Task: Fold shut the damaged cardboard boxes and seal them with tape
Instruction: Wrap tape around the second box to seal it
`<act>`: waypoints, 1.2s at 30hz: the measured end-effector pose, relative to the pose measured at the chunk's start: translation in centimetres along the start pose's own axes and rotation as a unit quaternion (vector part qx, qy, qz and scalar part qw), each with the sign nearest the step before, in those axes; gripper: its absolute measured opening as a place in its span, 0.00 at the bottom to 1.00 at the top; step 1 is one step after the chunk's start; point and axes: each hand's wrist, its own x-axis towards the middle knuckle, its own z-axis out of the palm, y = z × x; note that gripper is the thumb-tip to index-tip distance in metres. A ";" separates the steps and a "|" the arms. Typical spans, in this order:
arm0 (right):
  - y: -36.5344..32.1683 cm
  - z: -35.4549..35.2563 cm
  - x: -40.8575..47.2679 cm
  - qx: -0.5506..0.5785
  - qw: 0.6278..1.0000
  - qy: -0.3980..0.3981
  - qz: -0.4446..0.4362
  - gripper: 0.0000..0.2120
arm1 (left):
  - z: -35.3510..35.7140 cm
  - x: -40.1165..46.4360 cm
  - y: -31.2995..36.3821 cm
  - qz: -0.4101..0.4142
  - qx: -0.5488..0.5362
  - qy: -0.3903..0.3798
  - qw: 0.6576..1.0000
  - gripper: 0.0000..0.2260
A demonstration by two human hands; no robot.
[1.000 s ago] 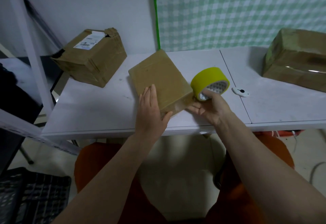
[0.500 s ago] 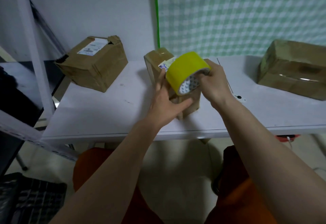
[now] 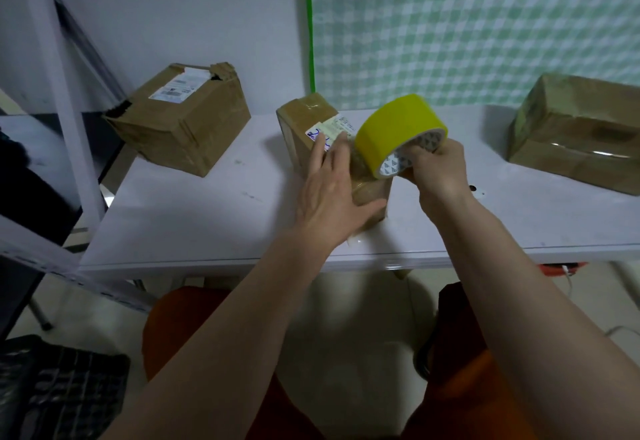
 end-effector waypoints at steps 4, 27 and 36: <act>-0.6 -1.1 1.0 -0.023 1.000 0.007 -0.019 0.14 | 0.5 -0.1 -0.9 0.036 0.029 0.006 0.999 0.34; 3.8 1.5 -0.8 -0.023 0.985 -0.088 0.147 0.03 | 1.1 -6.0 -4.6 -0.022 -0.125 0.192 0.973 0.33; 4.1 1.6 -1.5 -0.200 0.973 -0.101 -0.055 0.12 | 2.5 -6.1 -5.1 -0.049 -0.166 0.040 0.984 0.26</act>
